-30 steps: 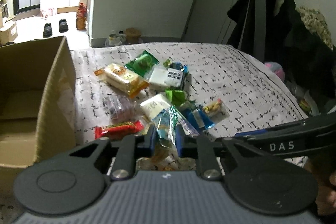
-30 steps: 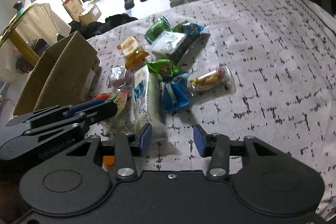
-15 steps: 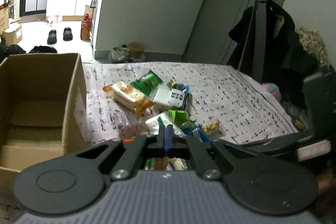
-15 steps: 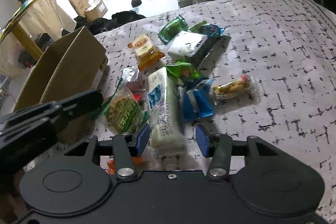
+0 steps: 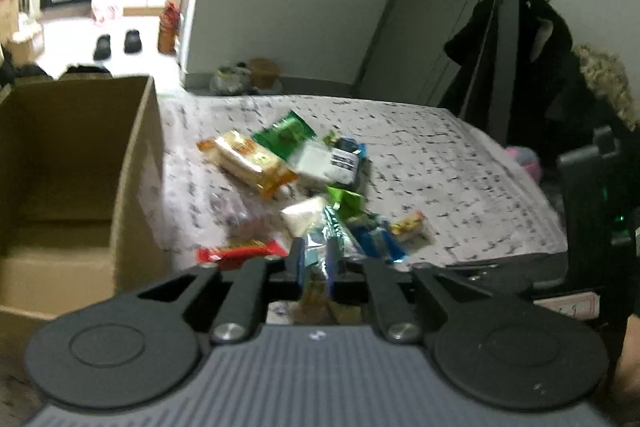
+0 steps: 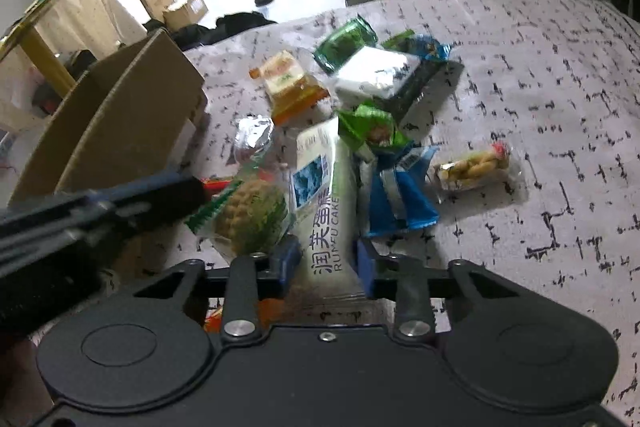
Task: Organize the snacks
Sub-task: 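Grasp the white cake bar with the right gripper while the left grasps a green-wrapped cake, then lift the white cake bar with the right gripper while the left lifts the green cake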
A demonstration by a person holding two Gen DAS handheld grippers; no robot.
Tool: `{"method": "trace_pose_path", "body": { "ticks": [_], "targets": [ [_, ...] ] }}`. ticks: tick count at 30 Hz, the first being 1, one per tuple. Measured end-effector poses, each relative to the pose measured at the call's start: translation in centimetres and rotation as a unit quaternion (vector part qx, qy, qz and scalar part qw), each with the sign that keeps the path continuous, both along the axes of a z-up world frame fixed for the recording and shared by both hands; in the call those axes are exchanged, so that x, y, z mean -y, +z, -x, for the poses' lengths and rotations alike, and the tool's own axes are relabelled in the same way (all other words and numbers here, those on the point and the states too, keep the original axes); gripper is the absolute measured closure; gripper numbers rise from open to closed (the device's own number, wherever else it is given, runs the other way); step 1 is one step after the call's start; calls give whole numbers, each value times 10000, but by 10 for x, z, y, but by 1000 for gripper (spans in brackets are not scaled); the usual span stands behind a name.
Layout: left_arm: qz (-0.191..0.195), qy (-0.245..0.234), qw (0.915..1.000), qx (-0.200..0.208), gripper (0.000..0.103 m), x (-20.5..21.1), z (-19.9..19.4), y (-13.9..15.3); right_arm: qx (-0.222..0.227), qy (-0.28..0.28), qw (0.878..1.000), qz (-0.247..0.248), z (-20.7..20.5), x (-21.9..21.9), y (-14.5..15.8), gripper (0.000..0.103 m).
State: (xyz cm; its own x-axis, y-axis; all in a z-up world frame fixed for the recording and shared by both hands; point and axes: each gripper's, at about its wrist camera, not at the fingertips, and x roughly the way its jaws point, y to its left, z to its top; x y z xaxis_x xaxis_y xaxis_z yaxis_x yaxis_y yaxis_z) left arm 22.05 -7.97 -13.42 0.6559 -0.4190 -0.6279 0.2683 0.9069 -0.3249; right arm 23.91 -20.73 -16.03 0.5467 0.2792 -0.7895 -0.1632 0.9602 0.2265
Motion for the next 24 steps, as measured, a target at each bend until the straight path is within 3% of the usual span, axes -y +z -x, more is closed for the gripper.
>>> {"method": "trace_pose_path", "body": {
  "ticks": [2,5,7,9,15,20,24],
  "targets": [
    [138,140,9998,-48,78,-5,1,-2,-15,-36,9999,-109,0,4,1,77],
    [124,357,9993,-70,50,-12,0,-2,-36,-65,9998,-198,-1,7,0,78],
    [422,254,9988,15,31,-16,3,0,-6,-52,9997,-246,1,8,0,78],
    [606,153,9980,47,23,-16,4,0,32,-24,9994,-350,3,9,1,78],
    [567,59,9984,-5,20,-7,2,0,8,-26,9982,-606,8,20,1,78],
    [150,-17,9999,-18,20,-1,0,-5,58,-109,9981,-598,12,35,4,79],
    [-96,-15,9998,-176,20,8,-3,-17,149,-241,9993,-254,15,40,8,80]
  ]
}}
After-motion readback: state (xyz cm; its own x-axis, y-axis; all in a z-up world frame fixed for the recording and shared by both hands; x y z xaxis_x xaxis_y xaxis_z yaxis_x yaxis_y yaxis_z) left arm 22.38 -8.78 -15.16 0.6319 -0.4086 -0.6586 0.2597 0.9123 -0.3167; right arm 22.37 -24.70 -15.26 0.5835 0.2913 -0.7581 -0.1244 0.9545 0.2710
